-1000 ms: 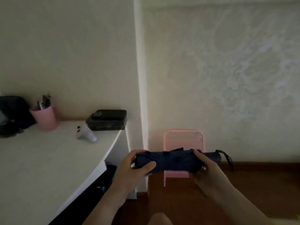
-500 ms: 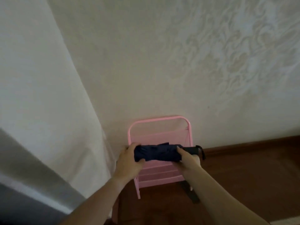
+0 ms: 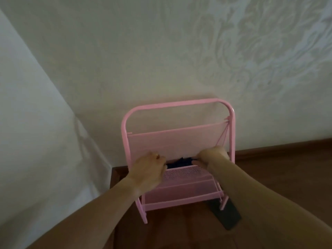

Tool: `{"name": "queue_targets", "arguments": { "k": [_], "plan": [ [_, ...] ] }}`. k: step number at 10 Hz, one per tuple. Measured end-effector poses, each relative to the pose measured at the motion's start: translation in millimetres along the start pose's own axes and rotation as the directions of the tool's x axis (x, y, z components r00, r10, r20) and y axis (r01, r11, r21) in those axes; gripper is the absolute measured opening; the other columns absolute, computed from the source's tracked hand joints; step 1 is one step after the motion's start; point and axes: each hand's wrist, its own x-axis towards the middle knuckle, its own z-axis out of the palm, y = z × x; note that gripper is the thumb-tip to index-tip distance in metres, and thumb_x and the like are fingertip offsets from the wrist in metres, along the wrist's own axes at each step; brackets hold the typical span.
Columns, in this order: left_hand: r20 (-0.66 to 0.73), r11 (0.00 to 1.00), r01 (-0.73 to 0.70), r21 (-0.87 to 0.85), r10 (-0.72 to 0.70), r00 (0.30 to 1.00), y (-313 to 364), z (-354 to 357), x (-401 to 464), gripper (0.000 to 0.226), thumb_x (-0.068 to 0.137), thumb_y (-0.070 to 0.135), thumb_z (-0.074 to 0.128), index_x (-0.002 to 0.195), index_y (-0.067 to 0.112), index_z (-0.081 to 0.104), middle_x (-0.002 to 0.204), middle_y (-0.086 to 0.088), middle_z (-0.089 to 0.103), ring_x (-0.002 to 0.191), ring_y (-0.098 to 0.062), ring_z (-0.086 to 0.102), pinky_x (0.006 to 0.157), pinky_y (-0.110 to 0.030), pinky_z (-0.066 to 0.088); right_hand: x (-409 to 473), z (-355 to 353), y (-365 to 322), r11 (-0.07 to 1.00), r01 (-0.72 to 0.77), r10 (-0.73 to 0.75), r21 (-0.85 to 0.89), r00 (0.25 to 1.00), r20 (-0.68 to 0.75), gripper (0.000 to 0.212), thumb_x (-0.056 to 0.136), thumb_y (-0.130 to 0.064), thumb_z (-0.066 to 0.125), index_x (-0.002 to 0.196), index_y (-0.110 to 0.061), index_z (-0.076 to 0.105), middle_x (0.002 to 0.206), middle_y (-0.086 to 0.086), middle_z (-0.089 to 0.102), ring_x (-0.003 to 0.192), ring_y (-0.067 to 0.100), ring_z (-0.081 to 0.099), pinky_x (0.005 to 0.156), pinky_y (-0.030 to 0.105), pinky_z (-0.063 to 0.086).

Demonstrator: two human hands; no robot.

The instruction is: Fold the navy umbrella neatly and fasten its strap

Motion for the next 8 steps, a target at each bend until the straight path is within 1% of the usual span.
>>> {"name": "queue_targets", "arguments": {
  "k": [1,2,3,4,5,6,7,8],
  "plan": [
    [0.141,0.989,-0.018,-0.149,0.039,0.989,-7,12,4,0.053,0.101,0.064,0.033,0.130,0.027,0.058,0.128,0.001,0.062,0.115,-0.020,0.061,0.096,-0.036,0.052,-10,-6,-2,0.784,0.285,-0.369,-0.551,0.928,-0.046,0.016,0.077,-0.016,0.079,0.085,-0.009,0.066,0.084,0.010,0.073,0.075,0.024,0.073,0.067,0.040,0.064],
    [0.264,0.996,-0.058,-0.066,0.073,0.962,-12,21,1,0.061,0.094,0.065,0.049,0.142,0.028,0.048,0.142,0.000,0.055,0.127,-0.022,0.055,0.106,-0.039,0.048,-17,-9,10,0.334,0.605,-0.514,-0.723,0.760,0.398,0.037,0.076,-0.046,0.070,0.108,-0.026,0.069,0.100,-0.002,0.070,0.093,0.019,0.066,0.083,0.039,0.059],
    [0.163,0.991,-0.134,0.018,0.129,0.978,-20,33,4,0.061,0.094,0.017,0.064,0.149,0.027,0.041,0.147,-0.004,0.052,0.127,-0.025,0.057,0.106,-0.039,0.050,-8,-13,25,-0.084,0.647,-0.348,-0.758,0.694,0.630,0.069,0.074,-0.050,0.070,0.137,-0.029,0.049,0.130,-0.001,0.059,0.122,0.025,0.054,0.111,0.047,0.039],
    [0.091,0.990,-0.140,0.017,0.138,0.986,-21,41,6,0.069,0.092,0.000,0.063,0.150,0.027,0.039,0.147,-0.004,0.053,0.128,-0.026,0.056,0.105,-0.039,0.051,3,-11,36,-0.195,0.606,-0.507,-0.771,0.611,0.608,0.037,0.090,-0.028,0.063,0.126,-0.023,0.057,0.128,0.000,0.065,0.117,0.022,0.060,0.109,0.042,0.042],
    [0.046,0.990,-0.137,0.008,0.137,0.990,-26,47,9,0.069,0.091,-0.001,0.065,0.149,0.028,0.041,0.145,-0.003,0.054,0.128,-0.025,0.056,0.105,-0.039,0.052,8,-5,39,-0.182,0.595,-0.579,-0.782,0.578,0.575,0.022,0.094,-0.024,0.058,0.115,-0.021,0.062,0.113,0.001,0.072,0.102,0.022,0.067,0.100,0.040,0.048],
    [0.045,0.993,-0.113,0.023,0.112,0.993,-24,49,8,0.067,0.092,0.002,0.065,0.148,0.028,0.041,0.144,-0.002,0.056,0.126,-0.024,0.058,0.105,-0.039,0.053,9,-3,39,-0.197,0.573,-0.560,-0.795,0.600,0.572,0.020,0.095,-0.024,0.058,0.115,-0.020,0.061,0.111,0.002,0.072,0.100,0.024,0.067,0.101,0.043,0.048],
    [0.124,0.996,-0.053,0.076,0.044,0.991,-10,35,5,0.070,0.092,0.001,0.065,0.150,0.024,0.036,0.141,-0.007,0.057,0.123,-0.028,0.058,0.102,-0.043,0.054,-5,-5,30,-0.169,0.542,-0.463,-0.823,0.694,0.552,0.032,0.093,-0.023,0.061,0.124,-0.018,0.054,0.121,0.007,0.068,0.111,0.028,0.063,0.105,0.046,0.044],
    [0.133,0.990,0.067,0.120,-0.083,0.988,12,8,-4,0.062,0.093,0.001,0.062,0.148,0.019,0.039,0.133,-0.012,0.059,0.116,-0.031,0.061,0.098,-0.046,0.054,-33,-11,28,-0.110,0.513,-0.472,-0.851,0.727,0.499,0.061,0.086,-0.021,0.068,0.141,-0.016,0.041,0.138,0.012,0.055,0.128,0.034,0.051,0.115,0.051,0.035]
  ]
}}
